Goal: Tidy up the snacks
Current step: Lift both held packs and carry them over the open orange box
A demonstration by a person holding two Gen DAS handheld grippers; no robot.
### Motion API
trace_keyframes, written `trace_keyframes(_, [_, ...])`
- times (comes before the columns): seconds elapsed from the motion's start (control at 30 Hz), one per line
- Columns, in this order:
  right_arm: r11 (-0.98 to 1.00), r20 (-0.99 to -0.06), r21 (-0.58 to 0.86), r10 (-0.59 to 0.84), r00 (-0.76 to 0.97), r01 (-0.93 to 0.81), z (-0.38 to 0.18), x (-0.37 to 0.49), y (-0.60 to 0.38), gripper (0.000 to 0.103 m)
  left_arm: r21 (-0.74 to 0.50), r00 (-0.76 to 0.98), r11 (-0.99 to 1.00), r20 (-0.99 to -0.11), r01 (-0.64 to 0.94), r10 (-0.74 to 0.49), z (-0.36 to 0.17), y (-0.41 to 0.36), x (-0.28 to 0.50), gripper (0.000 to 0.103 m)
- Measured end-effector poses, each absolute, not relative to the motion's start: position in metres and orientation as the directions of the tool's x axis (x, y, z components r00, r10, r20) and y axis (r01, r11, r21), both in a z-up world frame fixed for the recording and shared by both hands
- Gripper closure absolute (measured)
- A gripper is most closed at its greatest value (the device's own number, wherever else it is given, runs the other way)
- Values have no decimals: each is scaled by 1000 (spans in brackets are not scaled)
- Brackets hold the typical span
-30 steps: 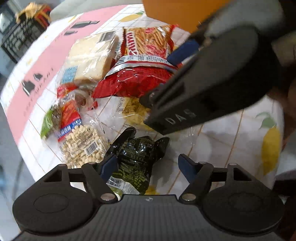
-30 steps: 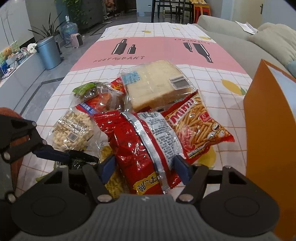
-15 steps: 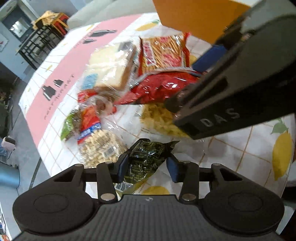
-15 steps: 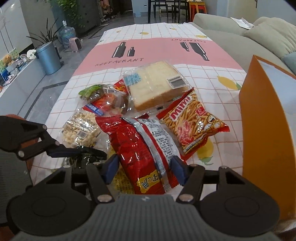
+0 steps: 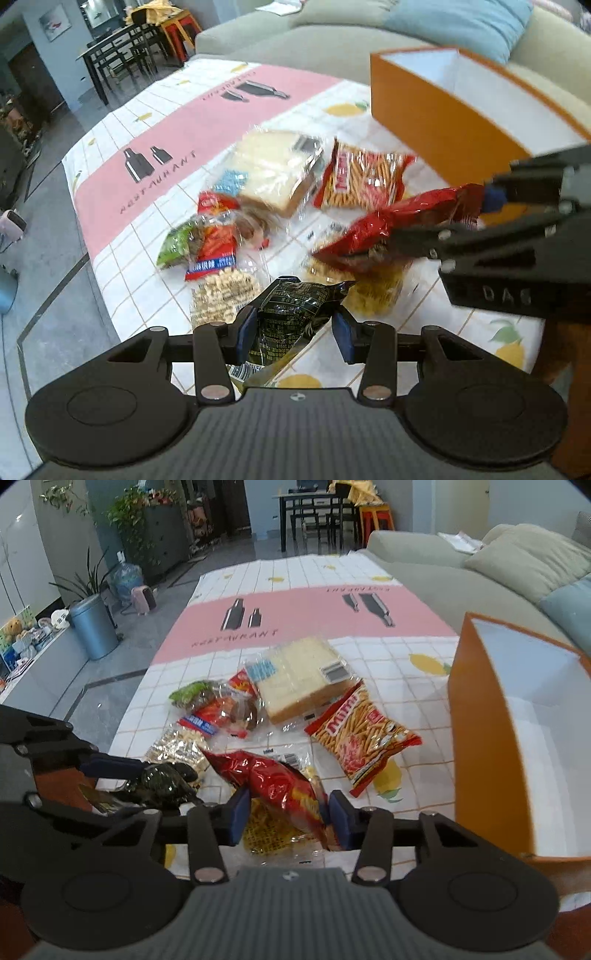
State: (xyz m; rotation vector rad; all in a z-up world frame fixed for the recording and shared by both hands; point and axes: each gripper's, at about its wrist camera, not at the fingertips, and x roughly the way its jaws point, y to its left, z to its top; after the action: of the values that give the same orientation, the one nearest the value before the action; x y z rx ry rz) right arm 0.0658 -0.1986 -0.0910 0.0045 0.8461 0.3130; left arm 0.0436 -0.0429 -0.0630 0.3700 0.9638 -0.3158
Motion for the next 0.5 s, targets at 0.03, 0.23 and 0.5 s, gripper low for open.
trace_keyframes(0.03, [954, -731, 121, 272, 626, -274, -87, 64, -198, 62, 153, 534, 897, -839, 414, -104, -59, -43, 45, 53])
trace_keyframes(0.23, [958, -692, 76, 250, 678, -275, -61, 55, -204, 86, 64, 521, 919, -838, 388, -162, -33, -43, 53, 53])
trace_keyframes(0.5, [976, -616, 21, 185, 766, -219, -19, 54, -237, 86, -17, 534, 911, -806, 412, -256, 1, -66, 68, 53])
